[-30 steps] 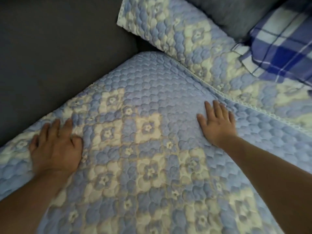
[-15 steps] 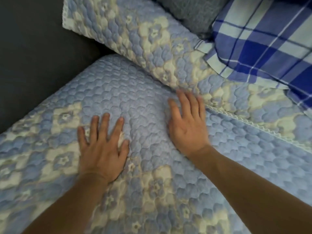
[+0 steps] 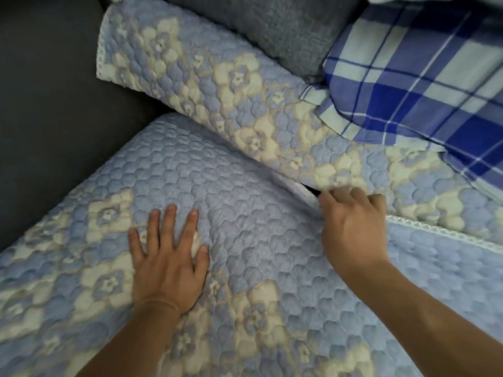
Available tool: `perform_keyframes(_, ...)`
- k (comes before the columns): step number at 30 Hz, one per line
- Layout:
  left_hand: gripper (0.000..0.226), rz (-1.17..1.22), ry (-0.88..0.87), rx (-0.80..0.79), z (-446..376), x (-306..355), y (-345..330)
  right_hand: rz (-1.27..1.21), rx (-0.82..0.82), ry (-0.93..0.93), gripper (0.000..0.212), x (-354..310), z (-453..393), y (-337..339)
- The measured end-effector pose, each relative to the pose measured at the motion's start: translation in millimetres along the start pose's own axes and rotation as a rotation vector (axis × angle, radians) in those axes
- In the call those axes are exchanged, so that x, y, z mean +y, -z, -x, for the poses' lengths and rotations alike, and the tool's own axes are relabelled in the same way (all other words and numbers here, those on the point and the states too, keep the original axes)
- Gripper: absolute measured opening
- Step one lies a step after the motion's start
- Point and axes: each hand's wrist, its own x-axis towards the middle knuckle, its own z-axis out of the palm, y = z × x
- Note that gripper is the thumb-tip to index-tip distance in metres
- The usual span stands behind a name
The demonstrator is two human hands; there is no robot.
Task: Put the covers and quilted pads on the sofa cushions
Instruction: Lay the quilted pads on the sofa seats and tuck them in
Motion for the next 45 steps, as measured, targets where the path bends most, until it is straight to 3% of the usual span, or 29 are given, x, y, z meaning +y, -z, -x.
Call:
perform_keyframes(2, 0.069, 0.000, 0.005, 0.000, -0.4, 0.4, 0.8, -0.055, 0.120, 0.234, 0.025, -0.4, 33.8, -11.8)
perform_keyframes(4, 0.069, -0.007, 0.013, -0.008, -0.2, 2.8, 5.7, -0.051, 0.116, 0.353, 0.040, -0.2, 52.7, -29.0)
perform_keyframes(7, 0.058, -0.003, 0.049, 0.008, -11.1, 8.6, 25.8, -0.082, 0.116, 0.306, 0.059, -4.2, 57.8, -46.1)
perform_keyframes(9, 0.047, 0.001, -0.012, 0.058, -43.3, 10.0, 48.6, -0.151, 0.142, 0.276, 0.056, -3.4, 56.8, -50.0)
perform_keyframes(11, 0.055, 0.012, -0.143, 0.064, -87.4, 11.0, 67.0, -0.218, 0.166, 0.260, 0.049, -1.3, 57.7, -56.0)
perform_keyframes(14, 0.065, 0.012, -0.302, -0.107, -154.8, 26.0, 76.1, -0.281, 0.211, 0.216, 0.041, -4.3, 61.9, -62.9)
perform_keyframes(16, 0.056, -0.051, -0.326, -0.301, -184.4, 35.9, 68.6, -0.303, 0.256, 0.153, 0.041, -4.2, 60.9, -66.0)
perform_keyframes(18, 0.046, -0.042, -0.277, -0.343, -204.0, 36.8, 58.0, -0.263, 0.305, 0.050, 0.041, -4.4, 58.6, -65.2)
perform_keyframes(20, 0.043, -0.047, -0.211, -0.308, -211.5, 35.8, 52.7, -0.171, 0.316, -0.095, 0.039, -5.1, 62.6, -55.6)
perform_keyframes(23, 0.041, -0.042, -0.110, -0.235, -206.5, 42.2, 49.8, -0.070, 0.185, -0.325, 0.028, 13.5, 65.2, -26.5)
perform_keyframes(26, 0.037, -0.043, 0.001, -0.132, -187.7, 54.5, 44.3, -0.210, -0.031, -0.570, 0.021, 52.2, 54.5, -7.8)
perform_keyframes(29, 0.037, -0.005, 0.082, -0.109, -170.6, 60.5, 41.7, -0.394, 0.003, -0.668, 0.024, 43.5, 52.8, -9.8)
perform_keyframes(34, 0.029, 0.507, 0.123, -0.035, -183.6, 44.8, 41.7, -0.533, 0.257, -0.567, 0.020, 43.3, 51.7, -35.4)
perform_keyframes(36, 0.034, 0.555, 0.096, -0.053, -187.0, 42.6, 31.5, -0.431, 0.155, -0.539, 0.034, 48.1, 36.1, -54.9)
perform_keyframes(38, 0.060, 0.531, -0.042, -0.078, -188.1, 47.0, 16.8, -0.301, 0.041, -0.516, 0.052, 51.2, 31.4, -70.8)
perform_keyframes(40, 0.084, 0.657, -0.173, -0.048, -185.5, 40.1, 10.5, -0.252, -0.024, -0.473, 0.061, 43.3, 33.3, -70.0)
perform_keyframes(42, 0.071, 0.716, -0.234, 0.016, -184.4, 33.3, 4.1, -0.292, -0.032, -0.312, 0.056, 18.2, 31.7, -56.0)
perform_keyframes(45, 0.037, 0.468, -0.227, 0.038, -186.4, 38.4, 9.5, -0.406, -0.134, -0.043, 0.059, -33.2, -8.3, -50.9)
